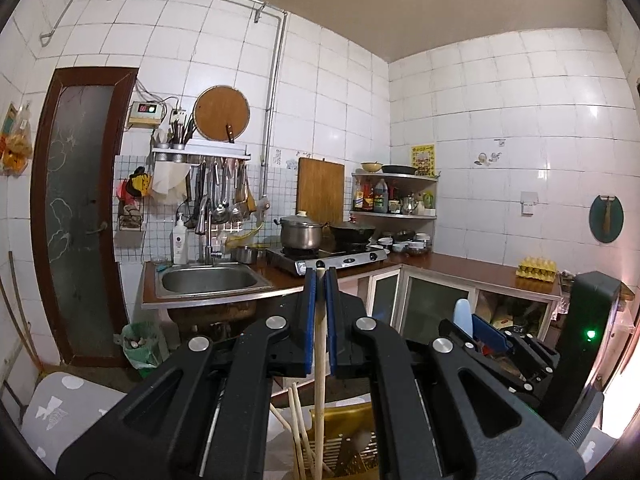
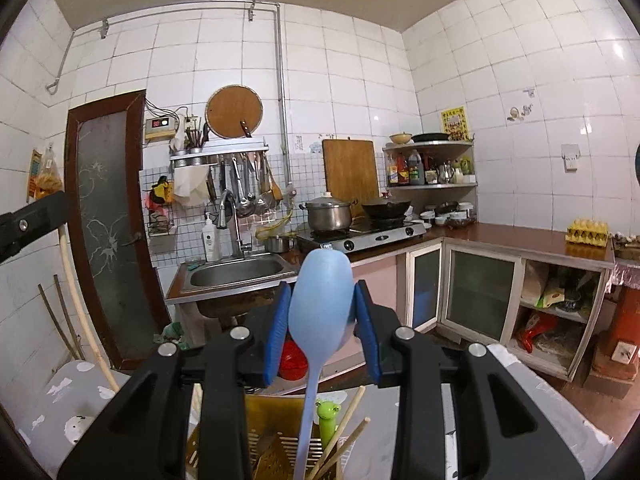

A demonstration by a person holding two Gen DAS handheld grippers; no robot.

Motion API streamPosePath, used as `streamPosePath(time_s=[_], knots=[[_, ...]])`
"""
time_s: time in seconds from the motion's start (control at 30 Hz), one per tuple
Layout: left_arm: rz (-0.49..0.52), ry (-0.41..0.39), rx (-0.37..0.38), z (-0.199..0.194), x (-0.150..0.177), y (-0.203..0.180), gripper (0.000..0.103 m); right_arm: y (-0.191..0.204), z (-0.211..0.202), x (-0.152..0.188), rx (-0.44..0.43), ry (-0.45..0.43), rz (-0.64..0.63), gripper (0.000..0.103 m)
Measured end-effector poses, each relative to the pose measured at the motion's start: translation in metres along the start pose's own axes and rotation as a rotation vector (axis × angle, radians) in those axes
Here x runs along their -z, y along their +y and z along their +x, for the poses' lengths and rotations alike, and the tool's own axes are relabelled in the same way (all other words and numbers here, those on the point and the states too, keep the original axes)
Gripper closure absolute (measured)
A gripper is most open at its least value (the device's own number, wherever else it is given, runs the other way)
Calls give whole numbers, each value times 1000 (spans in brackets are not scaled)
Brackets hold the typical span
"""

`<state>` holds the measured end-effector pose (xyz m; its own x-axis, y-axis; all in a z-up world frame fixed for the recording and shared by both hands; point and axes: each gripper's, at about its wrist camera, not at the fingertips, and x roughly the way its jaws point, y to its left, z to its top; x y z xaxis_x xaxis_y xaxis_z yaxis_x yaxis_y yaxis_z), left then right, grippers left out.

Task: Organize utensils
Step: 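Lower the spoon and chopstick into the holder while both tools open to release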

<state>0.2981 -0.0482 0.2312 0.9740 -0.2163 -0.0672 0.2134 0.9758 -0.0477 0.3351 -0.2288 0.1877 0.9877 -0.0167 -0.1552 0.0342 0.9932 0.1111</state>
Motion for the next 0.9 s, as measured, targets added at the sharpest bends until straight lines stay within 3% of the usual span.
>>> streamPosePath(time_s=[0.33, 0.77, 0.83, 0.9], knots=[[-8, 90, -19, 40, 37, 11, 100, 2, 28, 28, 18, 10, -36, 70], [-35, 235, -27, 58, 92, 32, 99, -5, 27, 60, 33, 55, -81, 70], [-28, 253, -40, 56, 97, 35, 97, -5, 26, 62, 41, 67, -97, 70], [-25, 269, -48, 54, 99, 38, 87, -6, 26, 60, 33, 112, -113, 69]])
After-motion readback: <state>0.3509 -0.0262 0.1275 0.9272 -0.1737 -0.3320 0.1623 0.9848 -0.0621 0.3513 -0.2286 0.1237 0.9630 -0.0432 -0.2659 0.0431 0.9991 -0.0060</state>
